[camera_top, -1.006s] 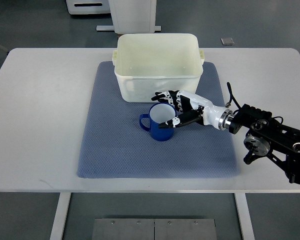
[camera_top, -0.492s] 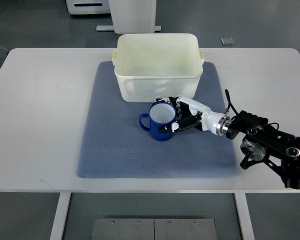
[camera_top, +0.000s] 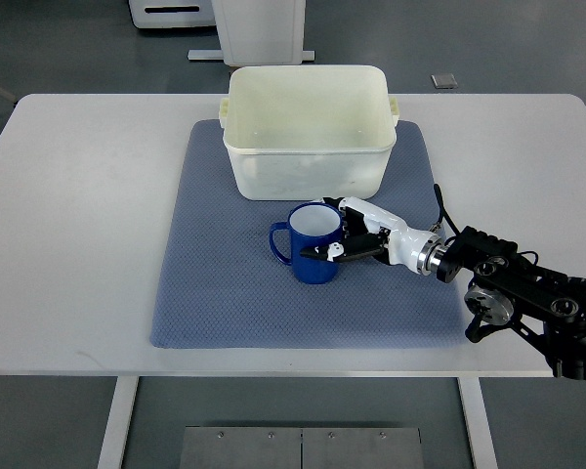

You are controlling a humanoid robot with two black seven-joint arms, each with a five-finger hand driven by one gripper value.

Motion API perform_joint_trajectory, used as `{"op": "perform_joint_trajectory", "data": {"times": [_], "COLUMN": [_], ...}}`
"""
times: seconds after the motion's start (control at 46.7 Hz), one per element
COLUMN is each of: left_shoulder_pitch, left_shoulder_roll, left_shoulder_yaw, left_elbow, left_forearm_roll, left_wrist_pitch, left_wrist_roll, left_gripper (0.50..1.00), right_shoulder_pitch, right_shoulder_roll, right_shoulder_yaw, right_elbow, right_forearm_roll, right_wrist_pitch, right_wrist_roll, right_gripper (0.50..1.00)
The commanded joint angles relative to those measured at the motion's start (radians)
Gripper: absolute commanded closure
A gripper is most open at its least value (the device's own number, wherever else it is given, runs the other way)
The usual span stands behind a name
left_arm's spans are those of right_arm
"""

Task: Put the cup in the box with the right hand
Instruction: 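Lift the blue mug with the right hand up over the box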

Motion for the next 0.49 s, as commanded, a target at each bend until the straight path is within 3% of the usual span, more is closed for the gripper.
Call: {"op": "perform_joint_trajectory", "data": {"times": [0.0, 0.193, 0.471], "left_shoulder_pitch": [0.000, 0.000, 0.000], "left_shoulder_roll": [0.000, 0.000, 0.000], "left_shoulder_yaw": [-0.001, -0.001, 0.000], "left_elbow": [0.000, 0.000, 0.000], "left_forearm_roll": [0.000, 0.000, 0.000], "left_wrist_pitch": [0.000, 0.000, 0.000], "left_wrist_roll": [0.000, 0.000, 0.000], "left_gripper": [0.500, 0.500, 0.500], "right_shoulder_pitch": [0.003, 0.010, 0.055], "right_shoulder_roll": [0.018, -0.013, -0.129], "right_shoulder_yaw": [0.002, 0.006, 0.015], "right_elbow": [-0.008, 0.020, 0.147], "right_forearm_roll": [0.000, 0.003, 0.011], "right_wrist_pitch": [0.000, 0.003, 0.029], "right_wrist_roll": [0.001, 0.034, 0.034], "right_gripper": [1.000, 1.000, 1.000]}}
